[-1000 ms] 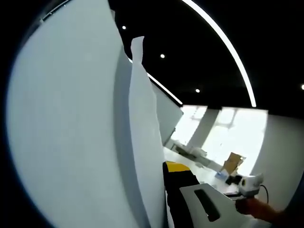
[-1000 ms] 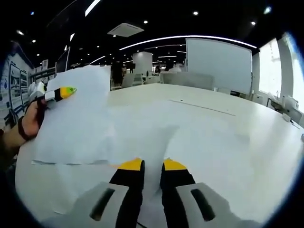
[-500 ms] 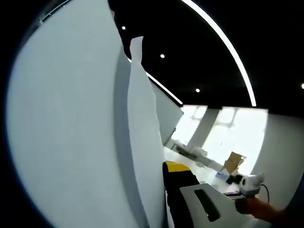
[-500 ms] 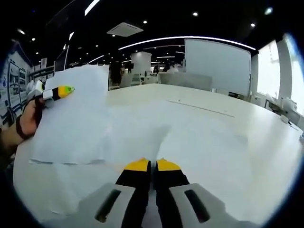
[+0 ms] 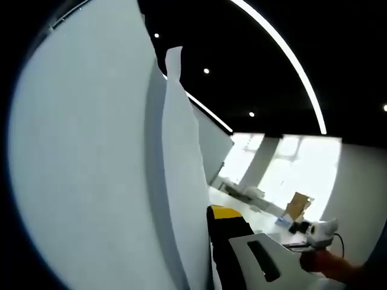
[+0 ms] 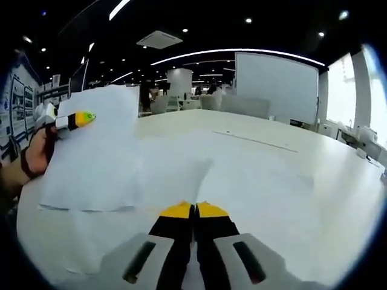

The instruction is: Organize the stack of printing papers by aligning and flattening the scattered papers on the table

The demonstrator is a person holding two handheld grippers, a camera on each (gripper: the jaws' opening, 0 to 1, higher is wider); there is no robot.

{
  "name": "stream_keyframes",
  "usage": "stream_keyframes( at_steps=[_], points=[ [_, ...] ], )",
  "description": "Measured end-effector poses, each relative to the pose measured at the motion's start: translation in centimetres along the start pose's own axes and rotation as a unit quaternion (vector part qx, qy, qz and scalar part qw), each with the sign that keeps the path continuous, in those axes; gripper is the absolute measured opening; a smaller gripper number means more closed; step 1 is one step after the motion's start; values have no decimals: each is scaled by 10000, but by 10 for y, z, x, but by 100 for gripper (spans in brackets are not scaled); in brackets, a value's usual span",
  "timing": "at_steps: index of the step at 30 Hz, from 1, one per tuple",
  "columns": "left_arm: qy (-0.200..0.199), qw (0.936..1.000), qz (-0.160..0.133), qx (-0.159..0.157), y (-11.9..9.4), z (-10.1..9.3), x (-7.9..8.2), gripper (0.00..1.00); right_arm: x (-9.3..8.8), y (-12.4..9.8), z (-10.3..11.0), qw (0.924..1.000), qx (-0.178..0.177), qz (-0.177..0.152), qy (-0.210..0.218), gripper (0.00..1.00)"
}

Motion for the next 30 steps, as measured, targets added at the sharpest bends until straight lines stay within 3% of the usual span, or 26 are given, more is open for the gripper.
stream_keyframes(
  at_steps=[13, 30],
  points=[
    [-27, 10000, -8, -1, 0, 0, 1, 6, 13, -9, 2, 9983, 128, -352, 456, 0],
    [-15, 10000, -14, 10, 1, 2, 2, 6, 25, -18, 2, 9959, 125, -651, 613, 0]
  ],
)
Point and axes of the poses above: the point that each gripper's makers call its tool centre point, and the gripper's own axes: y roughly forward along the fingers, z roughly to its left, x roughly out of its top, the point moved 2 cm from there along -y, roughly backward along the fingers, and after that the axes turned 7 degrees about -y, right-handed, at the moved point
